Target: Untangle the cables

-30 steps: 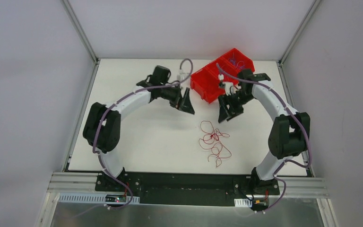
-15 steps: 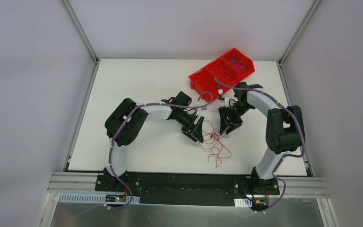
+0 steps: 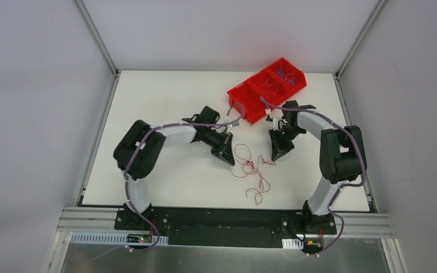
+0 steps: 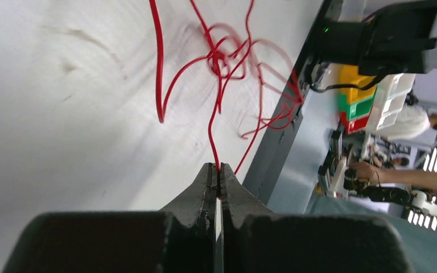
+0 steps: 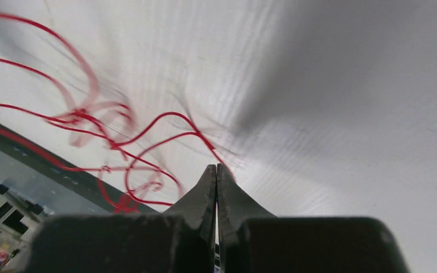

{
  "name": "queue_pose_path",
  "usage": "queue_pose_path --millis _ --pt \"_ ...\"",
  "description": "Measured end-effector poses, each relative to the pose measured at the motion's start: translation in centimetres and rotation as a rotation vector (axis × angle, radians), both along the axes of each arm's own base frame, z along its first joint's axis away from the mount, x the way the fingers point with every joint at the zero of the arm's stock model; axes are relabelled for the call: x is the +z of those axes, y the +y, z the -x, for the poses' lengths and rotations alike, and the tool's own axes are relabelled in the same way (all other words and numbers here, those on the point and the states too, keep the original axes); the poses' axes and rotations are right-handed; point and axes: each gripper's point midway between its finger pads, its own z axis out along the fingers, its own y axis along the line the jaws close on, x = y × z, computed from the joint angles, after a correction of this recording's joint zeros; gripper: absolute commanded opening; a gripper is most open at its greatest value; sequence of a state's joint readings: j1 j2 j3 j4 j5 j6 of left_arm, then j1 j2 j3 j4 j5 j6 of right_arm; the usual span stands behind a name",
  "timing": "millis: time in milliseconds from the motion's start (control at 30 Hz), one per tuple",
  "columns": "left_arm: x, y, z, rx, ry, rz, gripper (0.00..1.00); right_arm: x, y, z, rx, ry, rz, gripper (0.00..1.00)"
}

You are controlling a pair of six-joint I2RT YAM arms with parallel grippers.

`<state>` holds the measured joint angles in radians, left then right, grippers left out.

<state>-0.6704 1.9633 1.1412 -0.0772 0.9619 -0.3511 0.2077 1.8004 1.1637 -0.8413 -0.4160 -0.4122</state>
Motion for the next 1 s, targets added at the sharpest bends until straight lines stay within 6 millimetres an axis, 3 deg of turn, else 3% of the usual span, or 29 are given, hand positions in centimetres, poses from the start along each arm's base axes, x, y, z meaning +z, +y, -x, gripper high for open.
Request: queue_pose_path --millis 233,367,467,567,633,700,833,933,1000 --pt "11.2 7.8 -7.3 0.228 -0.270 0.122 0.00 1.3 -3.8 -1.5 -0.008 -0.164 0.106 0.00" --pt "15.9 10.6 -8.4 0.253 -0.415 0.149 0.00 2.2 -6.1 -2.7 0.007 -0.257 0.180 0.00" --pt "17.3 12.6 -9.0 0.264 -0.462 0.141 0.00 2.1 -8.0 -2.6 0.022 -0.274 0.224 0.02" --pt "17.6 13.9 -8.7 0.241 -0.473 0.138 0.00 2.7 -8.2 -1.9 0.021 -0.244 0.168 0.55" --pt "17.6 13.8 -8.0 0.211 -0.460 0.152 0.00 4.4 -6.6 -2.2 0.006 -0.260 0.060 0.72" --pt "17.8 13.5 -7.2 0.179 -0.452 0.168 0.00 6.8 -4.2 -3.4 -0.007 -0.337 -0.045 0.77" --pt "18.9 12.8 -6.5 0.133 -0.467 0.198 0.00 13.2 2.5 -5.0 0.061 -0.555 -0.258 0.78" --pt "19.6 12.0 -6.1 0.103 -0.485 0.214 0.00 17.6 8.3 -4.4 0.141 -0.647 -0.423 0.78" --pt "19.6 11.5 -5.6 0.080 -0.489 0.219 0.00 19.2 11.2 -3.8 0.171 -0.657 -0.502 0.78"
